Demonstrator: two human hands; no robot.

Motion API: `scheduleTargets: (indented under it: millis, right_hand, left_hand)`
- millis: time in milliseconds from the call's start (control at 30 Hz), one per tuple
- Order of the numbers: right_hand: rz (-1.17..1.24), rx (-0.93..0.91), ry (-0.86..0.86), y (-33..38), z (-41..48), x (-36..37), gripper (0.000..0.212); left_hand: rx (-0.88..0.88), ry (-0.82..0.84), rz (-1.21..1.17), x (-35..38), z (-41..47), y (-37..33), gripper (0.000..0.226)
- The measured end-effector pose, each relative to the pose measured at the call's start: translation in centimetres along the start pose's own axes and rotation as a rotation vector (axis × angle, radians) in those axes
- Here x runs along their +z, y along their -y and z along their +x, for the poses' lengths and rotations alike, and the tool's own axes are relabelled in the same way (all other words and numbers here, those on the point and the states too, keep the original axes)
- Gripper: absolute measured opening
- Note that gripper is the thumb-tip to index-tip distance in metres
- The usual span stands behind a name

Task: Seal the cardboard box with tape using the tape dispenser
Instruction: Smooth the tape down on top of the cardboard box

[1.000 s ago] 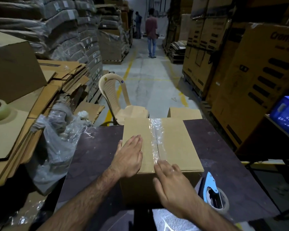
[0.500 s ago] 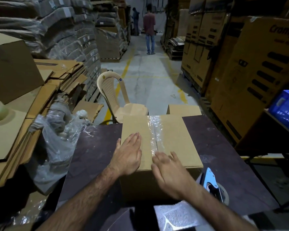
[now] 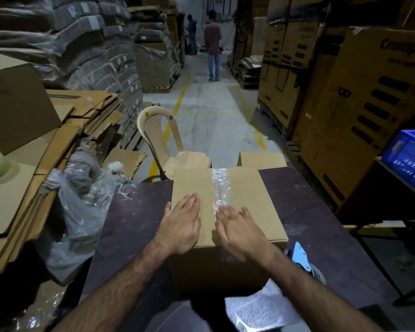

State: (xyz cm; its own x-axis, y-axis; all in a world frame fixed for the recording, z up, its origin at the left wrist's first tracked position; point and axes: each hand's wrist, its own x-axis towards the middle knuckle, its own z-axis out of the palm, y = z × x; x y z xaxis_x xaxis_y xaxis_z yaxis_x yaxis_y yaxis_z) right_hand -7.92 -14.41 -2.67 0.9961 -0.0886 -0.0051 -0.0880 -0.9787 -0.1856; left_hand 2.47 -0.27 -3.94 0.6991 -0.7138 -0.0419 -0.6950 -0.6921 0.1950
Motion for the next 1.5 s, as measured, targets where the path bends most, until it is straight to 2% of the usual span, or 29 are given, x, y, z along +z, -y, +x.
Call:
scheduleTargets:
  millis: [133, 267, 333, 433, 533, 733, 900, 1033, 1133, 1300, 1500]
  right_hand:
    - [-0.033, 0.031, -0.002, -1.3, 3.7, 0.6, 0.052]
    - [0.005, -0.104, -0.057, -0.5, -1.1, 0.1, 0.047]
    - [0.055, -0.146, -0.108, 0.0, -4.7, 0.0, 0.053]
    - [0.097, -0.153, -0.039, -0.6, -6.5, -0.8, 0.057]
    - [0.068, -0.126, 0.011, -2.0, -4.2, -1.9, 0.045]
    - [0.025, -0.102, 0.052, -4.7, 0.4, -1.2, 0.047]
    - [0.128, -0.108, -0.002, -5.1, -0.1, -1.3, 0.036]
    - [0.175, -0.122, -0.045, -5.3, -0.1, -0.9, 0.030]
    - [0.230, -0.109, -0.102, -5.2, 0.1, -0.9, 0.027]
    - [0.195, -0.097, -0.087, -5.7, 0.4, -0.2, 0.033]
    - [0.148, -0.080, -0.095, -5.9, 0.3, 0.2, 0.031]
  left_hand:
    - [-0.004, 0.013, 0.001, -0.2, 0.0, 0.2, 0.056]
    - [0.000, 0.005, -0.032, -0.3, 0.2, 0.3, 0.056]
    - [-0.004, -0.004, -0.043, -0.2, 0.1, 0.2, 0.056]
    - [-0.016, -0.018, -0.012, -0.2, 0.1, 0.0, 0.056]
    - [0.014, -0.025, 0.067, -0.5, -0.2, -0.5, 0.054]
    - [0.193, 0.061, 0.092, -0.9, 0.0, -0.9, 0.053]
    - [0.207, 0.027, 0.123, -0.4, 0.2, -1.1, 0.054]
    - [0.152, -0.091, -0.083, 0.0, 0.5, -1.0, 0.046]
    - [0.134, -0.134, -0.135, -0.2, 0.8, -1.4, 0.041]
    - [0.198, -0.050, 0.046, -0.1, 1.2, -1.4, 0.050]
    - [0.264, -0.031, 0.012, 0.1, 1.2, -1.0, 0.046]
